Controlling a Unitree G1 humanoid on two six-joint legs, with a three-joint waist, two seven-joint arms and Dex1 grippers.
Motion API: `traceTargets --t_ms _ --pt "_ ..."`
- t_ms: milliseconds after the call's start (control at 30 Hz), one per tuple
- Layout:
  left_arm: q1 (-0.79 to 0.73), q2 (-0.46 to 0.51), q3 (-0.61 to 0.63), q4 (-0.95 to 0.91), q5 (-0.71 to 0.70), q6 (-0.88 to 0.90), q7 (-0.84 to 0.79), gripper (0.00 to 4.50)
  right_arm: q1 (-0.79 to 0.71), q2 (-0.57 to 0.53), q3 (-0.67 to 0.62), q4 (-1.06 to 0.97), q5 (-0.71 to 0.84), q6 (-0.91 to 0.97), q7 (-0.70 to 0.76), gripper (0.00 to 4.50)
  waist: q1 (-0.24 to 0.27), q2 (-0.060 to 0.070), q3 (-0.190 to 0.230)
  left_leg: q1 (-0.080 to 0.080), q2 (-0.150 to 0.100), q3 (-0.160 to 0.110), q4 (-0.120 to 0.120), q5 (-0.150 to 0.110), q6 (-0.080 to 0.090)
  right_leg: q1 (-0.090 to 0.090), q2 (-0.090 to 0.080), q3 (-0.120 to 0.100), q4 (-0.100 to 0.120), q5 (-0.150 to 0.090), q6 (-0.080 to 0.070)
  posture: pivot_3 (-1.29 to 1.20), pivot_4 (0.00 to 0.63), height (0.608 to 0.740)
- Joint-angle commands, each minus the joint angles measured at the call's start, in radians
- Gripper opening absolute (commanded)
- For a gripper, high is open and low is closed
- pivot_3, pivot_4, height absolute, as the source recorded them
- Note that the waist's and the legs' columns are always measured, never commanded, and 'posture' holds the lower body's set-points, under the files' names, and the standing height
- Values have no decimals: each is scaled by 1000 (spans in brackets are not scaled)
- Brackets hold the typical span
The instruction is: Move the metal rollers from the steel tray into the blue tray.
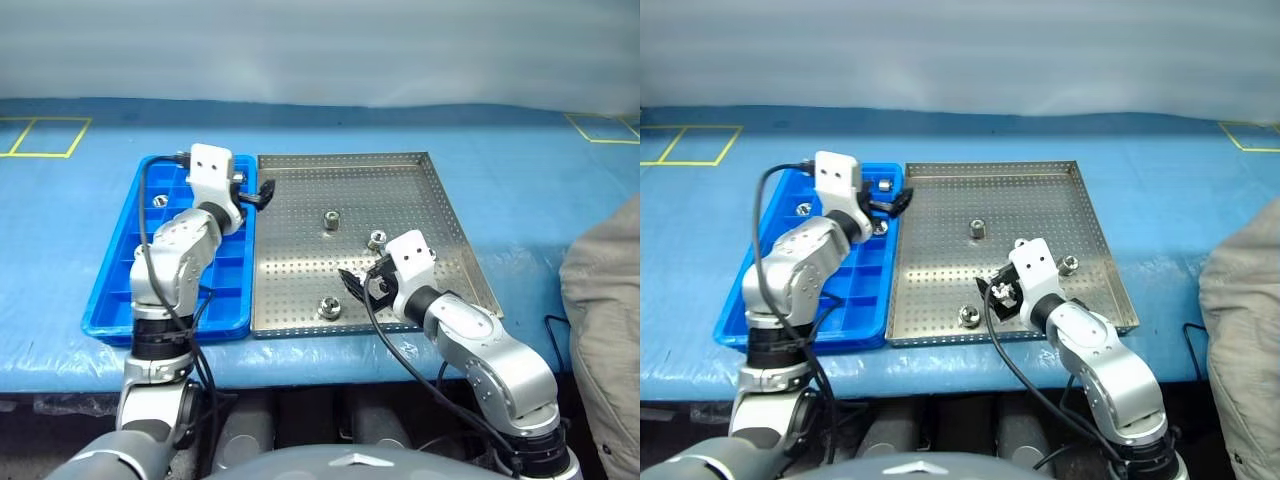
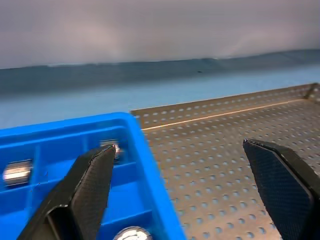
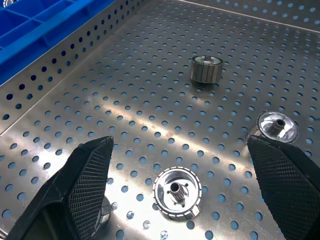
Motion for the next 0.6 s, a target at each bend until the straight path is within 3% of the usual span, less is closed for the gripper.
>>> traceTargets --t_ms 33,267,600 --pt "-78 -34 -51 113 6 -60 -21 4446 8 11 -17 -50 -7 -18 -20 4500 -7 0 0 0 0 0 0 0 0 0 0 0 0 0 1 -37 150 740" --pt "-175 -138 -145 369 43 -174 -47 4446 19 33 -13 -50 -21 -33 -47 4500 -22 0 0 -1 0 0 0 -1 1 0 -1 1 -1 0 1 -69 150 740" --pt "-243 -216 -171 662 130 -345 20 4446 45 35 -21 -67 -32 -35 -52 4500 -37 0 0 -1 0 1 0 -1 1 -1 -1 2 -1 0 3 -95 150 740"
